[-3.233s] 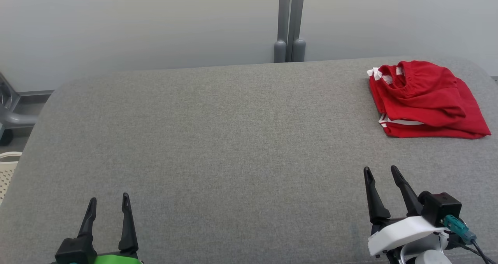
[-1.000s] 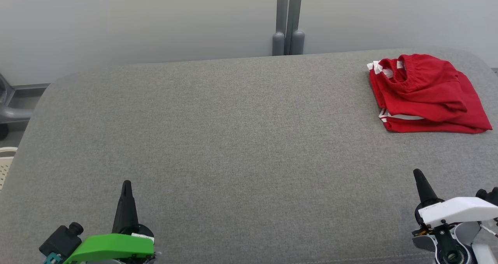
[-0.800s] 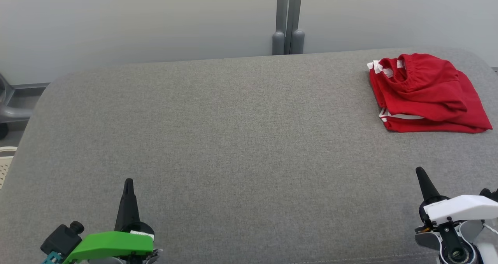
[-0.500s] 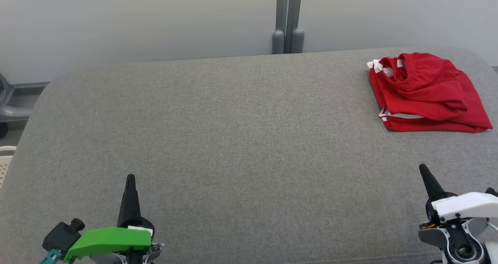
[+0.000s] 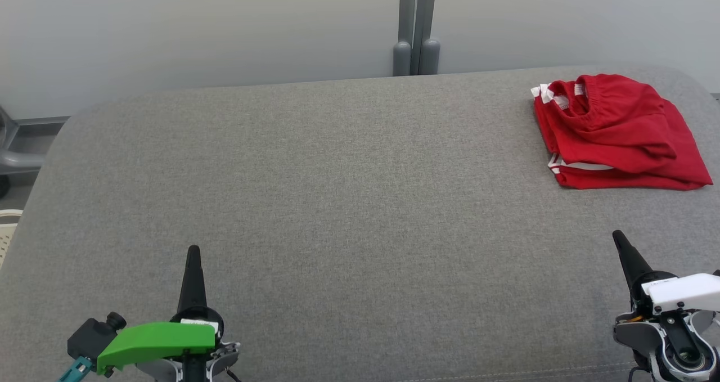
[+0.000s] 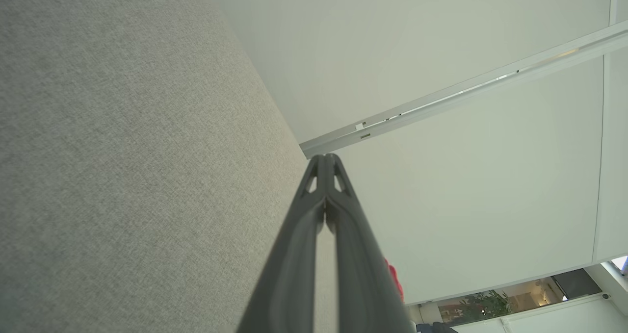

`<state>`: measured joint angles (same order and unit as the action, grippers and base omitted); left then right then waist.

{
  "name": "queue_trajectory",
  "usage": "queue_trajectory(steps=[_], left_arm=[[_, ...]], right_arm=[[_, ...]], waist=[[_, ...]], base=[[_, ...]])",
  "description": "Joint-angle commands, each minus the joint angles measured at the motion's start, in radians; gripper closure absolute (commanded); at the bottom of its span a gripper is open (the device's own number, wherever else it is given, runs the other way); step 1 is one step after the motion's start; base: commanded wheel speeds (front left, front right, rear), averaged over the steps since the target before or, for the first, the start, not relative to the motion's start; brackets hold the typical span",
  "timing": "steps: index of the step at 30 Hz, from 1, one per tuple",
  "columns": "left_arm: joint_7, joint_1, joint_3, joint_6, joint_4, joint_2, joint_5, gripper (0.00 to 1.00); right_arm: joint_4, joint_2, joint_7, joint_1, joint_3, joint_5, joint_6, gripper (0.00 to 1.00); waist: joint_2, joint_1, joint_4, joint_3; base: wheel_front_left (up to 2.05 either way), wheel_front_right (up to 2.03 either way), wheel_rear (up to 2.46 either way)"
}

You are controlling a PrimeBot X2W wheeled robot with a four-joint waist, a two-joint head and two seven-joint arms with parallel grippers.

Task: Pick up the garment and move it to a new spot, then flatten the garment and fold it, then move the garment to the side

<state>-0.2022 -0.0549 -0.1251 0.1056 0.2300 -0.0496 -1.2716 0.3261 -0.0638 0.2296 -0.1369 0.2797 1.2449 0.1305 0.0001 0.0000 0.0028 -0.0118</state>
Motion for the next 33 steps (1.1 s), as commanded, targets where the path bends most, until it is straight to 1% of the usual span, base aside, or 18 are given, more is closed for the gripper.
queue_trajectory(steps=[1, 33], left_arm=[[0.005, -0.025, -0.003, 0.006, -0.004, -0.002, -0.037, 1.0], [0.019, -0.065, -0.04, 0.023, 0.01, -0.001, -0.296, 1.0]], right_arm=[[-0.002, -0.007, 0.014, -0.022, 0.012, 0.032, 0.0, 1.0], [0.012, -0.01, 0.132, -0.054, 0.093, 0.262, 0.0, 1.0]], waist=[[-0.0001, 0.0, 0.0, 0.001], [-0.0001, 0.0, -0.002, 0.014]], base=[[0.0, 0.0, 0.0], [0.0, 0.0, 0.0]])
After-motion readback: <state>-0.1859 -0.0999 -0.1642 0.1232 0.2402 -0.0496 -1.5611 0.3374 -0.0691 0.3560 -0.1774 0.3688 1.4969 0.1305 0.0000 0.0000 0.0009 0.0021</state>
